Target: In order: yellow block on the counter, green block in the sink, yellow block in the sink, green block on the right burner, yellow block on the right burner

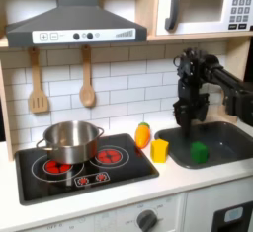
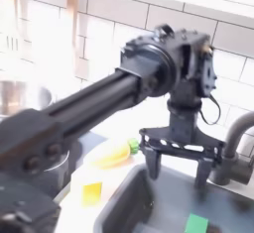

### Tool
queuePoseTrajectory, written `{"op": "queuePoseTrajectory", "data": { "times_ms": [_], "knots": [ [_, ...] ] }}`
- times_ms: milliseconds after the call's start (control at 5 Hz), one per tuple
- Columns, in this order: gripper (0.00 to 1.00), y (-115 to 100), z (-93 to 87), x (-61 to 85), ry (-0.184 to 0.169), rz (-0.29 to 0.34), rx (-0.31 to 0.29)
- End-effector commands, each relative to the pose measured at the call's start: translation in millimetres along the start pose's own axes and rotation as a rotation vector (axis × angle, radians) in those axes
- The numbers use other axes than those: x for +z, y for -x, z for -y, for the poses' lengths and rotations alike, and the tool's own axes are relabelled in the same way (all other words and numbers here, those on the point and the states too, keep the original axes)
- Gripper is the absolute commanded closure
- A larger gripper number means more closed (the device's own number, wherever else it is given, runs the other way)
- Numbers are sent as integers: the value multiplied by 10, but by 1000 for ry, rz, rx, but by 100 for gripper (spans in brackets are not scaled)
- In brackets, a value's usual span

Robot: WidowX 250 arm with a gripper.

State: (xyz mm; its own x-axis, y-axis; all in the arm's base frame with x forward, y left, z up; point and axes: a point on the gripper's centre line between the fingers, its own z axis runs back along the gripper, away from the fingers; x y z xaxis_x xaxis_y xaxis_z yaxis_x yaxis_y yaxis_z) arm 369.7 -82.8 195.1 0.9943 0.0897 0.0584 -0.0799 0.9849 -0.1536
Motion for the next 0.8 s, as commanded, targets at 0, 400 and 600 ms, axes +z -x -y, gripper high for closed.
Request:
{"op": "queuePoseTrajectory", "data": {
  "times_ms": [0, 400, 600],
  "knots": [
    [0, 260, -368, 105, -26, -7, -28],
    [0, 504, -648, 106, -103, 29, -8],
    [0, 535, -648, 127, -115, 43, 27]
  ]
}}
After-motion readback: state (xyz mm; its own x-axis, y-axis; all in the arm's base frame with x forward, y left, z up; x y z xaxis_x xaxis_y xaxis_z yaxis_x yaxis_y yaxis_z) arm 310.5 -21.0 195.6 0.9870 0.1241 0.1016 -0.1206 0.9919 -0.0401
